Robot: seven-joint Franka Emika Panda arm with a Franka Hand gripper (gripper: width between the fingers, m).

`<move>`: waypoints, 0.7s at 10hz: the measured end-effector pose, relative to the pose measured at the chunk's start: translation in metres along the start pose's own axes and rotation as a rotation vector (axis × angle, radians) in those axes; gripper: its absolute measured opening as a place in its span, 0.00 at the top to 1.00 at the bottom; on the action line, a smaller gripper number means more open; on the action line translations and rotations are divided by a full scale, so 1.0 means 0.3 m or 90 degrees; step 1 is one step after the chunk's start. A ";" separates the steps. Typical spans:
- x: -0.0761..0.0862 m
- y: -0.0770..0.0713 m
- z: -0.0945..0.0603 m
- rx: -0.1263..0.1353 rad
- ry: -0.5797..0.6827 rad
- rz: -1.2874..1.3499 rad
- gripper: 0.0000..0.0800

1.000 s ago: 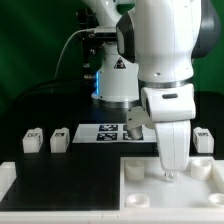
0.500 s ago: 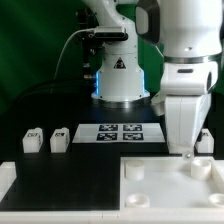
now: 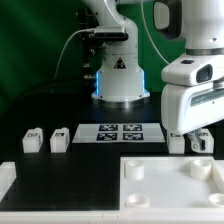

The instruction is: Assemble one leg

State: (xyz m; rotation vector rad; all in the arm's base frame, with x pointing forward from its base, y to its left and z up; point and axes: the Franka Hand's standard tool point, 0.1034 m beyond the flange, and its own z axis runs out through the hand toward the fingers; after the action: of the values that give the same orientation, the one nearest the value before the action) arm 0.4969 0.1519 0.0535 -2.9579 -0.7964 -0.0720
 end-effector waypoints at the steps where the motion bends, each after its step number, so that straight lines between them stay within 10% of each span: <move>1: 0.001 -0.019 0.002 0.005 -0.001 0.086 0.19; 7: -0.024 -0.106 0.021 0.023 -0.061 0.279 0.19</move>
Offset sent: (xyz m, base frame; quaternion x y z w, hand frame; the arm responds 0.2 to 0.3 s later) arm -0.0206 -0.0011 -0.0063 -0.0240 0.0060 0.3119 0.9498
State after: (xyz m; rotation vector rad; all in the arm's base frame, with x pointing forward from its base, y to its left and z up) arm 0.4747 0.1762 0.0488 -3.0412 -0.1399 0.1092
